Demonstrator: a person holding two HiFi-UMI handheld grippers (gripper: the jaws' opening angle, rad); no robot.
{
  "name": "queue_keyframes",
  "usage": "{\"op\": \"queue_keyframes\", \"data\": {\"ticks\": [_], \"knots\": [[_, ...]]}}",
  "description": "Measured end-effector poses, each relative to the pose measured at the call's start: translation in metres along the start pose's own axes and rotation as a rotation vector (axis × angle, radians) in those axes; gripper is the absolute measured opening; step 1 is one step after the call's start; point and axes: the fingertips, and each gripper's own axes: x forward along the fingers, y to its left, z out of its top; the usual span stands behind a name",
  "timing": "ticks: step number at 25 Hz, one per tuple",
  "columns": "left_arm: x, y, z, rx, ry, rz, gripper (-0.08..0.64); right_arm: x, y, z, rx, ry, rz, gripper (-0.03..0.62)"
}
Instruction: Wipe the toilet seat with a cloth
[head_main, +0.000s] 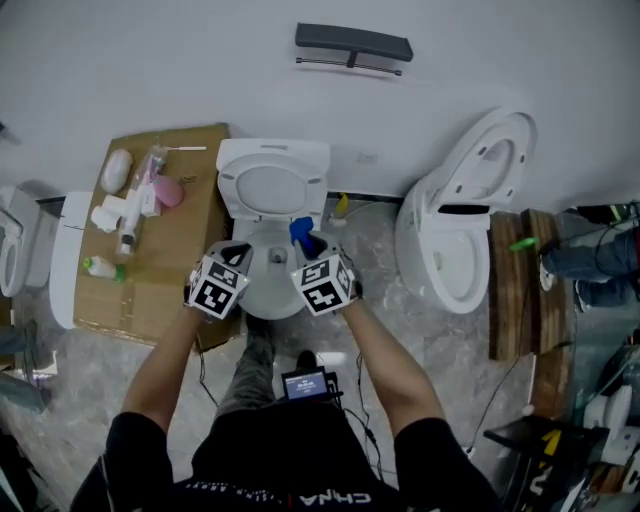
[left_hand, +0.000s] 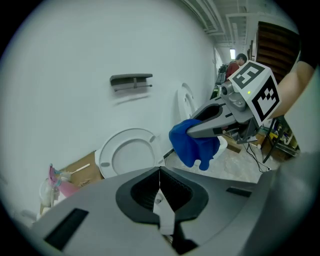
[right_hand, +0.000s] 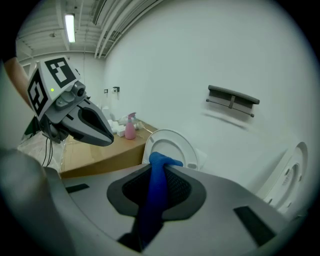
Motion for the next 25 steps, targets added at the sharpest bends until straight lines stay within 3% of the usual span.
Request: {"op": "queue_keyframes", "data": {"ticks": [6,15,25], "knots": [[0.045,0.054,0.004,-0.011,-0.034,-0.016,0.012,0.076,-0.028,0.028,0.089,-0.041,-0.064,0.058],[0.088,0.127,0.02,-0.022,-0.07,-0.026,0.012,0.167,-0.063,0.056,0.124,-0.031,-0.125,0.058],[0.113,0.166,0.011,-0.09,-0.071,-0.034,0.012,0.228,-0.082,0.079,0.141,-0.04,-0.142,0.058]]}}
